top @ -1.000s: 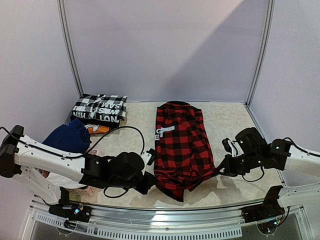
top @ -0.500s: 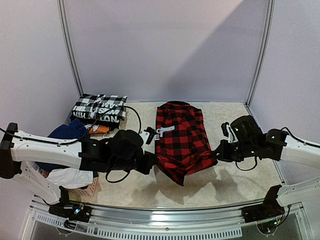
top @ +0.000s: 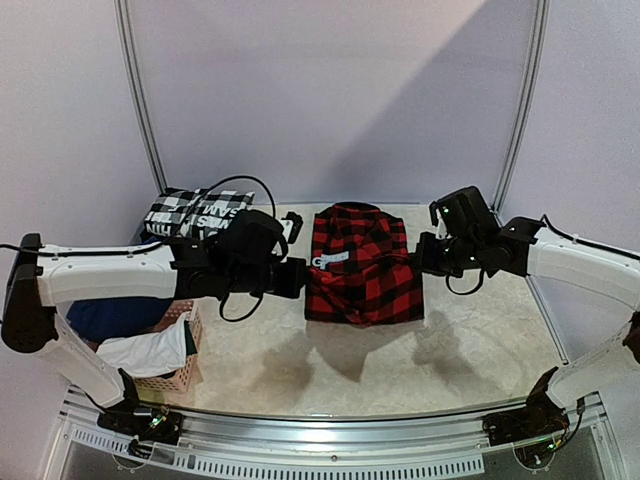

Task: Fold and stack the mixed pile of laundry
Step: Fold the rectangle-folded shirt at the center of the board.

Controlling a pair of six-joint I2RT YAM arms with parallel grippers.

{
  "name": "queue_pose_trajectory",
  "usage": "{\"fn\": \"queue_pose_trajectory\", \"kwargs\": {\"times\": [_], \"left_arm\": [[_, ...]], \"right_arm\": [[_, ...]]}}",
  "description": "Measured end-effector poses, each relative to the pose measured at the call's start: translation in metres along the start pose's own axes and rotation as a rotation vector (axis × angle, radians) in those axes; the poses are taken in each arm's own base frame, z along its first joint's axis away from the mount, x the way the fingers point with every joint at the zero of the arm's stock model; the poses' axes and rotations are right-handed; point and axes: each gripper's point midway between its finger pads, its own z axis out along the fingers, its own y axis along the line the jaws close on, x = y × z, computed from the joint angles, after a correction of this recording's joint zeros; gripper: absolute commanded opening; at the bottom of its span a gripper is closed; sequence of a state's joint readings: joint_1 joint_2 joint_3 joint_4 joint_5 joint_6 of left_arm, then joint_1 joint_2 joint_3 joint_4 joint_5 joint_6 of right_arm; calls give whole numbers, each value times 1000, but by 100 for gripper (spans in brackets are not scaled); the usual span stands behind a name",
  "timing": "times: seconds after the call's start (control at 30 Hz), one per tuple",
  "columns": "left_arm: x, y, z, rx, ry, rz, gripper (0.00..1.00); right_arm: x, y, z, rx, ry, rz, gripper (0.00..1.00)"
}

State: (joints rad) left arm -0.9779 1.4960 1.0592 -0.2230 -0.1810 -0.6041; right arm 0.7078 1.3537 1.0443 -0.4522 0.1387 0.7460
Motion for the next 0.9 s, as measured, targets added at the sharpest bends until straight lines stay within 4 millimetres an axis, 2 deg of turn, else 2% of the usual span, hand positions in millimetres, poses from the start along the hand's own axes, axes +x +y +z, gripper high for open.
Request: {"fn": "queue_pose_trajectory", "kwargs": {"times": [0.3,0.47,0.7,0.9], "left_arm": [[-42,27,38,-34,13,-41,0],[-53,49,67,-60,45,-68,0],[-53,69,90,-102,96,-87,0],[-58,80,107,-107,116,-109,0]], "right_arm": [[-48,-21,29,64,-66,23,0],[-66,-29,52,80,-63,22,0],[-74,-36,89,88,-26,16,0],[-71,-54,116,118,14,24,0]]}}
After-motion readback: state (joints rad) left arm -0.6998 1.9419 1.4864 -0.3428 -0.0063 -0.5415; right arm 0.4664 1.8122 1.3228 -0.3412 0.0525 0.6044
